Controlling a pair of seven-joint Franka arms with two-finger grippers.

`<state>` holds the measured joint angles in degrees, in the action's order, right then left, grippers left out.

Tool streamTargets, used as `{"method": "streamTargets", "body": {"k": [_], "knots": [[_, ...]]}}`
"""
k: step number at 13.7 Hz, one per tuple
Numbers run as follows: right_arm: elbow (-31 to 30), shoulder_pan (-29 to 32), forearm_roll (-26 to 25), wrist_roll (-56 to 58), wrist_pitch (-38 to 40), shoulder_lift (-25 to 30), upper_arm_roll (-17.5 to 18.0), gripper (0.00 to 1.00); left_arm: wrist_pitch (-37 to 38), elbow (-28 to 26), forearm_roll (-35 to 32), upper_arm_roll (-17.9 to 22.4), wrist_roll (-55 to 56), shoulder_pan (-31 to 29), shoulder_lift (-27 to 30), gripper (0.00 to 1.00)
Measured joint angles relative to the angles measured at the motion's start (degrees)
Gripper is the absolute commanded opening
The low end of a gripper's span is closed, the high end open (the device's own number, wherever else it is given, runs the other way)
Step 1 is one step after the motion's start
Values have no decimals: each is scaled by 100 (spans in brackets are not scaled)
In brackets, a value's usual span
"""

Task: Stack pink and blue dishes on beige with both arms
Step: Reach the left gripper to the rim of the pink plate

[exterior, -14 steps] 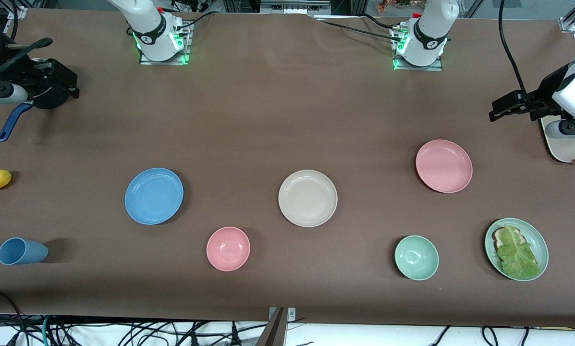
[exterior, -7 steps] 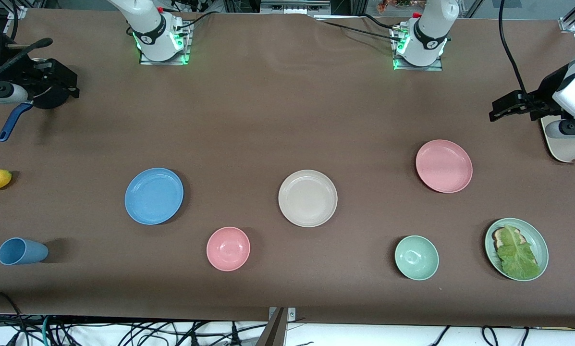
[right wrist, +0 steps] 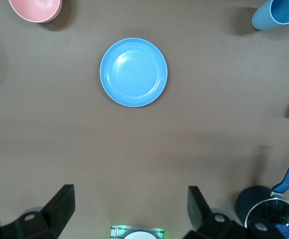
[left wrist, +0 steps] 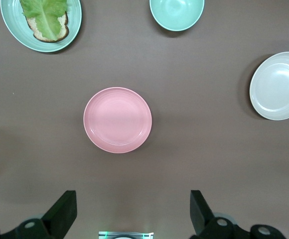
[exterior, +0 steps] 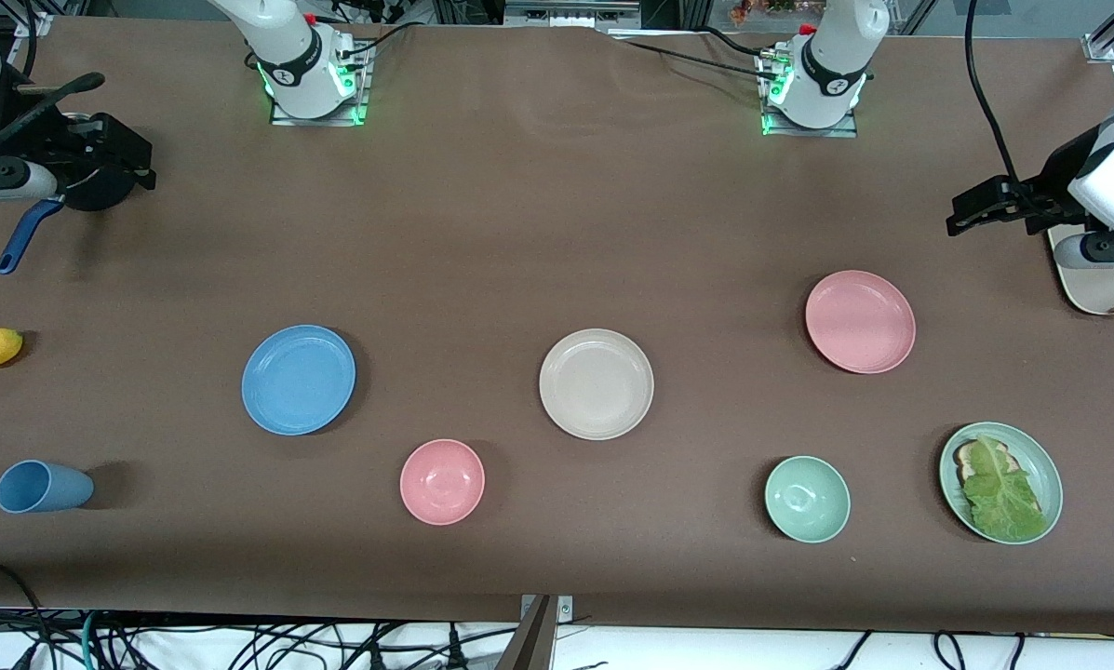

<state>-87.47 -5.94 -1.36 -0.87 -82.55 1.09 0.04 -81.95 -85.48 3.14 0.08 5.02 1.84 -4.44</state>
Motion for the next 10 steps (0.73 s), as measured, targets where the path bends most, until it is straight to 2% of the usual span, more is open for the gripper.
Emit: {"method": "streamTargets", "body": {"k": [6,10], "knots": [[0,-1,0,0,2,0,0,100,-124,-14,0,-23,1,40,-251,100],[0,-1,0,-1,4,0,0,100,-173,-92,0,-69,-37,17,-966,100]]}}
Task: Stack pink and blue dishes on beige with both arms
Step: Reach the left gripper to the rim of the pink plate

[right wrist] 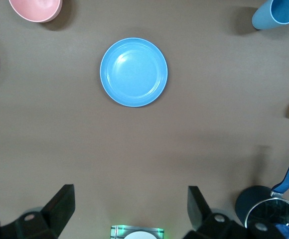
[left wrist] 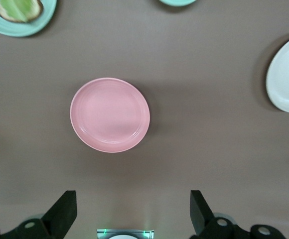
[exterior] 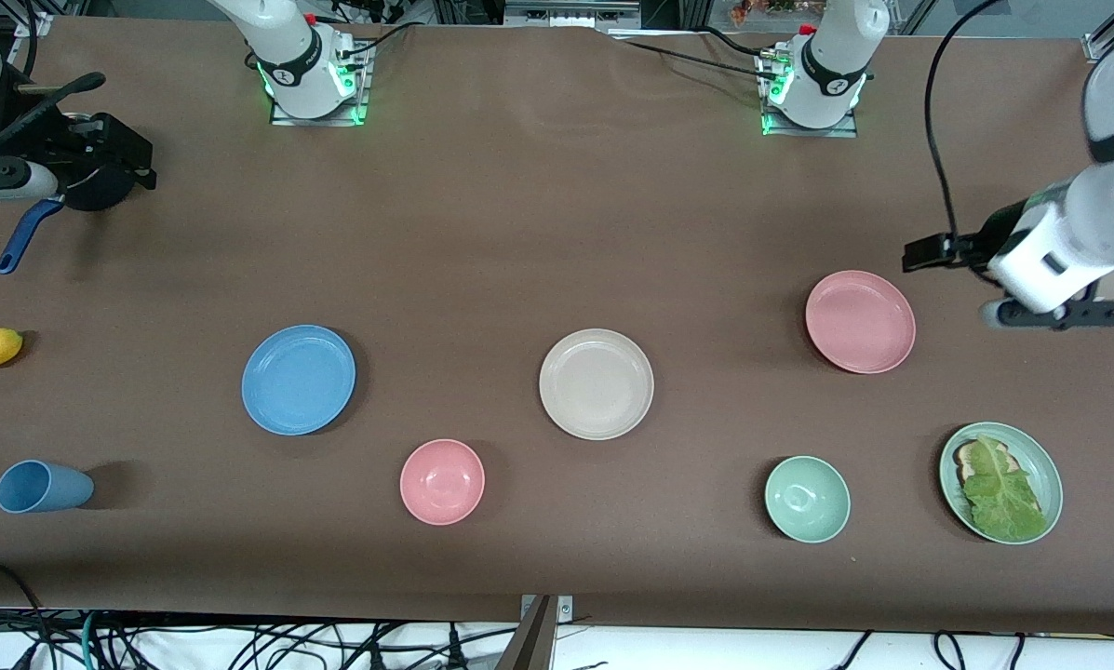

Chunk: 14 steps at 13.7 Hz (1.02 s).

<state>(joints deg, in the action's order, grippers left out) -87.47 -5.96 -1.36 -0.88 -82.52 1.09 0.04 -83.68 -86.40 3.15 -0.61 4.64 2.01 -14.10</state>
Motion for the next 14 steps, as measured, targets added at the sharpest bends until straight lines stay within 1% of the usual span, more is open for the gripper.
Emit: {"method": "streamTargets", "body": {"k": [3,5,7,11,14], "knots": [[0,0,0,-1,0,0,0,100,-125,-157,0,8,-287,-191,-383,100],[0,-1,0,-1,0,0,0,100,-458,-436,0,31,-574,-382,-467,100],[0,-1,0,-2,0,0,0,100,-901,-835,4,167,-973,-517,-465,100],[0,-1,0,-5,0,0,0,100,-2017,-1830,424,746,-2054,-615,-438,100],[0,-2,1,-6,0,0,0,100,-2797,-2519,702,825,-2778,-908,-448,99]]}}
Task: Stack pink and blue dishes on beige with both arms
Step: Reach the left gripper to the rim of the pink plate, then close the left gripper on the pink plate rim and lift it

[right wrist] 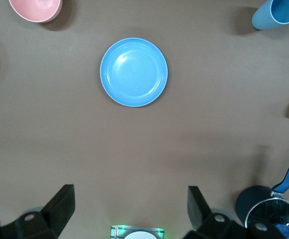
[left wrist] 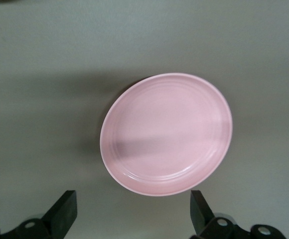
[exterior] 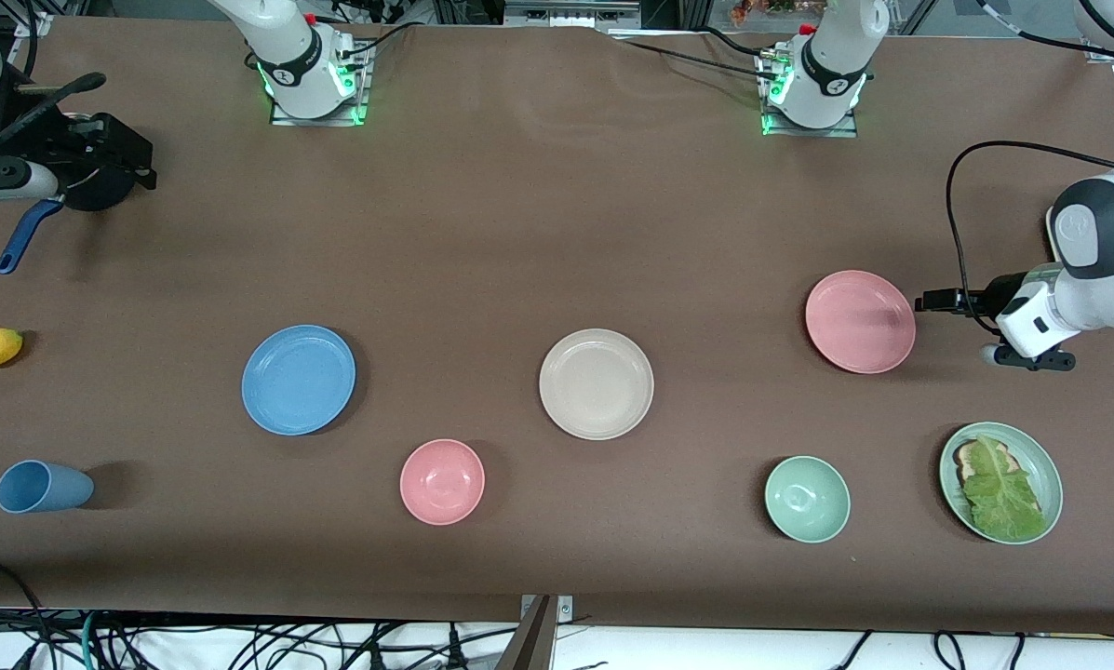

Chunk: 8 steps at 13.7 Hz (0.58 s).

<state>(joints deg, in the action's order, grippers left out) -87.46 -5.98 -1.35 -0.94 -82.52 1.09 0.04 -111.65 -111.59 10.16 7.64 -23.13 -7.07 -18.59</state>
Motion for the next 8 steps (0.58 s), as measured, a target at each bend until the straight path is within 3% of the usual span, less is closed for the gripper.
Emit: {"method": "streamTargets", "body": {"k": [4,8], "knots": [[0,0,0,-3,0,0,0,100,-860,-566,368,1,-643,-143,-96,99],[0,0,0,-5,-5,0,0,100,-1259,-644,731,1,-1520,-274,-381,99]]}}
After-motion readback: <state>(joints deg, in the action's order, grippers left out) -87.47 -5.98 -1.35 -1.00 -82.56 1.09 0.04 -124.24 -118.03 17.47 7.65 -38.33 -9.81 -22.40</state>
